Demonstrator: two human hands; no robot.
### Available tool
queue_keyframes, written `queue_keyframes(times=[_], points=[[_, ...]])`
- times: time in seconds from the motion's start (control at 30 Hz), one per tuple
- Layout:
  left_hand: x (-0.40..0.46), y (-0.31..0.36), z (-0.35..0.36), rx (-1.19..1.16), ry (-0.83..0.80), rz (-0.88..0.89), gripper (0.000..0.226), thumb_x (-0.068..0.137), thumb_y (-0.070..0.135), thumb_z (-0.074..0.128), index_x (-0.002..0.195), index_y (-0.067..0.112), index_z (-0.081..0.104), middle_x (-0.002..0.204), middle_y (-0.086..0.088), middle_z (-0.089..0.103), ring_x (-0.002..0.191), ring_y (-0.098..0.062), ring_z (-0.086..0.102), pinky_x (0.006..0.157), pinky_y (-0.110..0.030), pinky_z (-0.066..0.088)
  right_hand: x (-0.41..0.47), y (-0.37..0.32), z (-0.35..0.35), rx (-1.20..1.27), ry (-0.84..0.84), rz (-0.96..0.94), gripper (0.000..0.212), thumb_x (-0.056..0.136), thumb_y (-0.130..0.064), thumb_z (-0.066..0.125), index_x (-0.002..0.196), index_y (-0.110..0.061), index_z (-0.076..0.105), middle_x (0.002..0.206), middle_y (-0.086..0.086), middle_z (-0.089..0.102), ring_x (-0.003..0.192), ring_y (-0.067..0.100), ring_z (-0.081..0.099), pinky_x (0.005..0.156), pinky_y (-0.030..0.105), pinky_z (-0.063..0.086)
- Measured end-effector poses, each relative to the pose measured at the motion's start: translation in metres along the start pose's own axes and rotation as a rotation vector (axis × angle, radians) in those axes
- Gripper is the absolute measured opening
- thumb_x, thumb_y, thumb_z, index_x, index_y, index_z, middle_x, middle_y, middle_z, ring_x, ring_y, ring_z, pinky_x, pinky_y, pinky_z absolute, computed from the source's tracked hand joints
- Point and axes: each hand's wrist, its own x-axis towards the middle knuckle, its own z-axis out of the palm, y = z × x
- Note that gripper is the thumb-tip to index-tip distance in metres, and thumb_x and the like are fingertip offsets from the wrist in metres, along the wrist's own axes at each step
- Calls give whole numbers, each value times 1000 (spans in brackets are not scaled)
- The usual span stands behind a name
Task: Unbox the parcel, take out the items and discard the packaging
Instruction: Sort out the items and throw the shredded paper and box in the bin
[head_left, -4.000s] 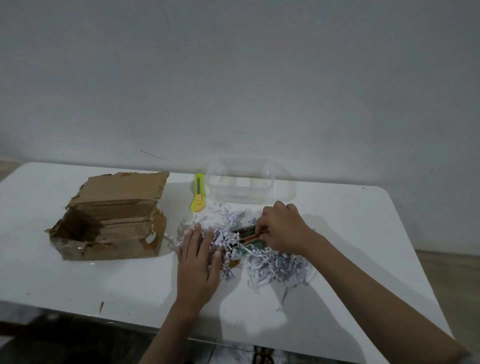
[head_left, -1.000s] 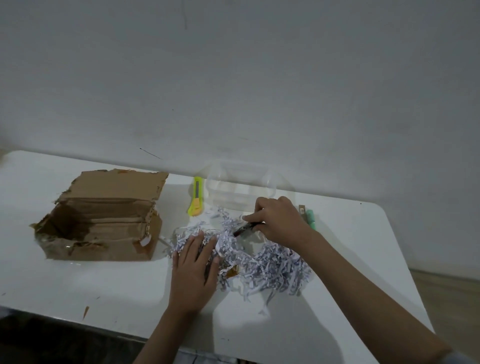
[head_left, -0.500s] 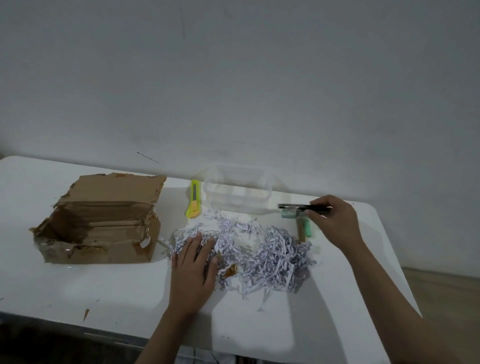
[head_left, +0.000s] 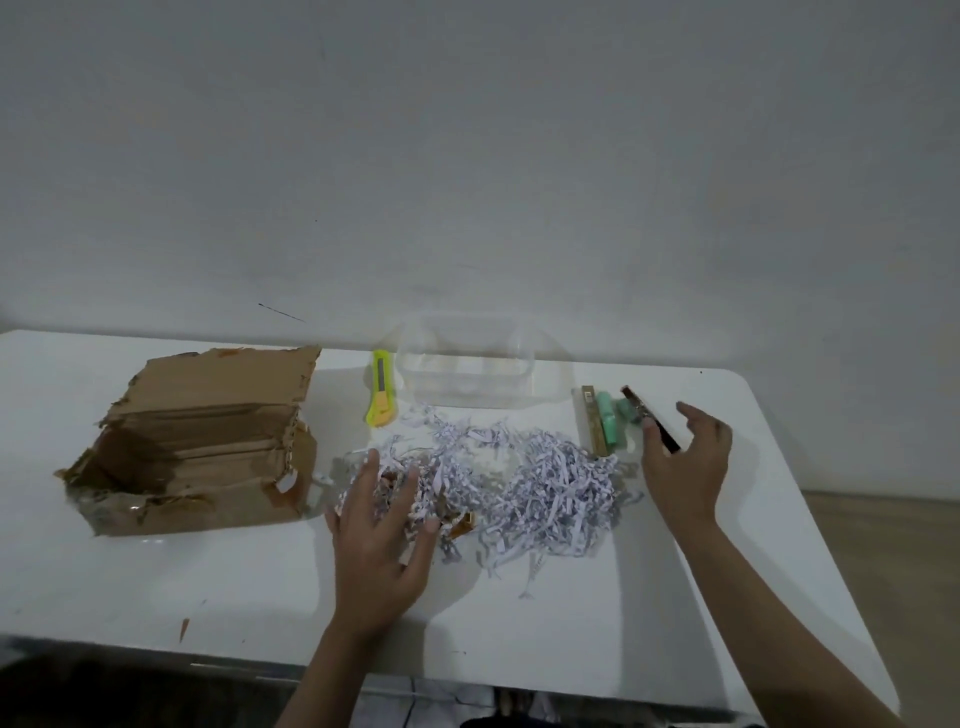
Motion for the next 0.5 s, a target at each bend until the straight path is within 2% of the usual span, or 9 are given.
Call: queue_keyframes(times=[0.1,0.17,0.23,0.33,0.43,0.5], points=[[3,-1,-3,-19,46,-172,67,87,60,43,138,17,45,153,-14,25,142,-28,23,104,-62,32,-24,-11,-6,101,-110,-274,38,84,-25,66,114,-4,57,108,8,55,103,10,51,91,7,37],[9,0,-1,-64,23,-302,80,84,70,36,142,15,39,155,-13,17,144,-25,13,109,-52,27,-42,-15,-6,134,-304,-344,53,83,-47,61,119,-8,54,113,5,55,109,11,49,96,8,36],[18,0,5,-86,-43,-373,90,80,76,31,146,15,30,157,-15,10,145,-21,3,110,-46,22,-55,-13,2,103,-486,-342,68,79,-60,59,131,-17,48,128,3,50,123,10,44,102,10,32],[33,1,17,-129,-137,-436,86,81,70,35,149,18,22,158,-13,9,146,-21,2,115,-48,19,-63,-14,21,21,-622,-345,78,76,-68,57,141,-31,35,148,-3,34,139,9,28,107,22,32],[44,10,28,-274,-224,-426,80,83,69,34,149,28,18,157,2,20,145,-17,14,115,-50,23,-66,-26,38,27,-707,-367,78,78,-67,56,143,-29,33,149,-7,33,140,7,27,109,38,38],[49,15,30,-319,-195,-385,76,84,68,34,147,28,24,153,5,28,142,-15,22,113,-51,28,-67,-32,47,36,-743,-399,79,78,-67,57,143,-29,34,149,-8,33,139,6,28,108,40,40]])
